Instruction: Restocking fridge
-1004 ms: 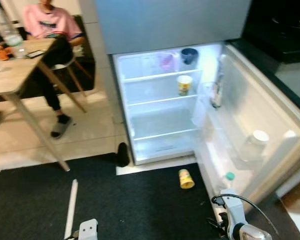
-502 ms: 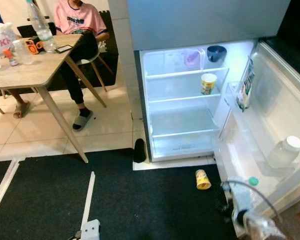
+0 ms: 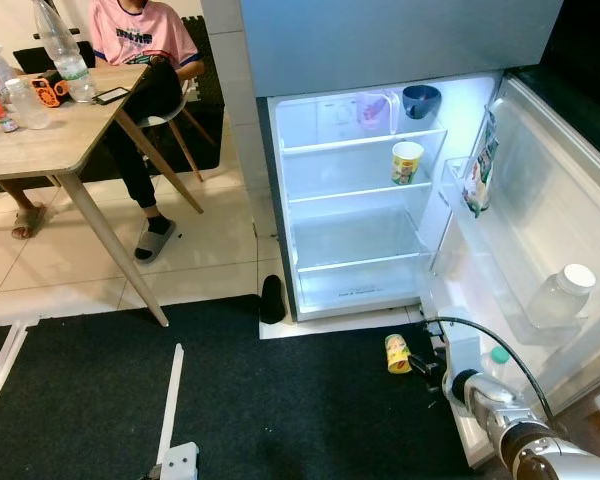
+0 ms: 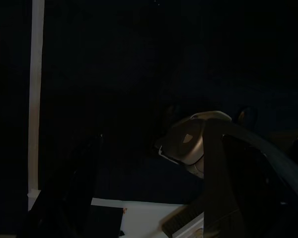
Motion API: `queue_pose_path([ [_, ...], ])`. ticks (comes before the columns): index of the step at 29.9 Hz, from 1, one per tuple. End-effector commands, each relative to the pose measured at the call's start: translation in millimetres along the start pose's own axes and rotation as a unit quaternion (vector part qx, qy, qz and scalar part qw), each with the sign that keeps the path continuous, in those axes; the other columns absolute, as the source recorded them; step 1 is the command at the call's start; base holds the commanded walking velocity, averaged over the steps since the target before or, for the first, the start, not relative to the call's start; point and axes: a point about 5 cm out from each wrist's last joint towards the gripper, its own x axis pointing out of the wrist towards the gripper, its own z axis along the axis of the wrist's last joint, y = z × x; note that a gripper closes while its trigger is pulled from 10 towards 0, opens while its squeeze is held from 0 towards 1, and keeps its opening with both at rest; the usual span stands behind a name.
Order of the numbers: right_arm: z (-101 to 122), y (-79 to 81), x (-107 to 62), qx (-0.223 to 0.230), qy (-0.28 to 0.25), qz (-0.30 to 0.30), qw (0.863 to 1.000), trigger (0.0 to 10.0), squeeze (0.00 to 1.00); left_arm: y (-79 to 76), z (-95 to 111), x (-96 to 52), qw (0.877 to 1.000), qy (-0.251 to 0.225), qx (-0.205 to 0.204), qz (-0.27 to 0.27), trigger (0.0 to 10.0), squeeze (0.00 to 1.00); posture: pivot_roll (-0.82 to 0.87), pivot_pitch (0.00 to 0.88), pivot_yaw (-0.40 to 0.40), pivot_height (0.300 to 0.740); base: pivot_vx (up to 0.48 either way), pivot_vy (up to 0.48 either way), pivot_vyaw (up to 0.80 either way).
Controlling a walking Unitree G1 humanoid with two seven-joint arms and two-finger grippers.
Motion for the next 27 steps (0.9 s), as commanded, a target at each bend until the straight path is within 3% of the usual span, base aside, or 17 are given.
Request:
queue_pose_path([
  [1, -2, 2.4, 0.6, 0.008, 0.004, 0.003, 1.0, 10.0, 0.0, 3.8, -1, -1.1, 1.0, 0.004, 0.006, 0.004, 10.0, 0.0, 0.01, 0.0, 0.033, 0.74, 0.0, 0.0, 0.0],
  [11, -18, 0.5, -2.0, 0.003, 0.031, -0.004, 0.999, 10.0, 0.0, 4.6, -2, -1.6, 1.0, 0.004, 0.004, 0.004, 10.0, 0.0, 0.01, 0.0, 0.032, 0.74, 0.0, 0.0, 0.0],
  [27, -15, 4.4, -0.3, -0.003, 0.03, 0.001, 1.0, 10.0, 0.0, 5.8, -5, -2.4, 1.0, 0.004, -0.001, 0.006, 10.0, 0.0, 0.02, 0.0, 0.029, 0.74, 0.0, 0.0, 0.0],
])
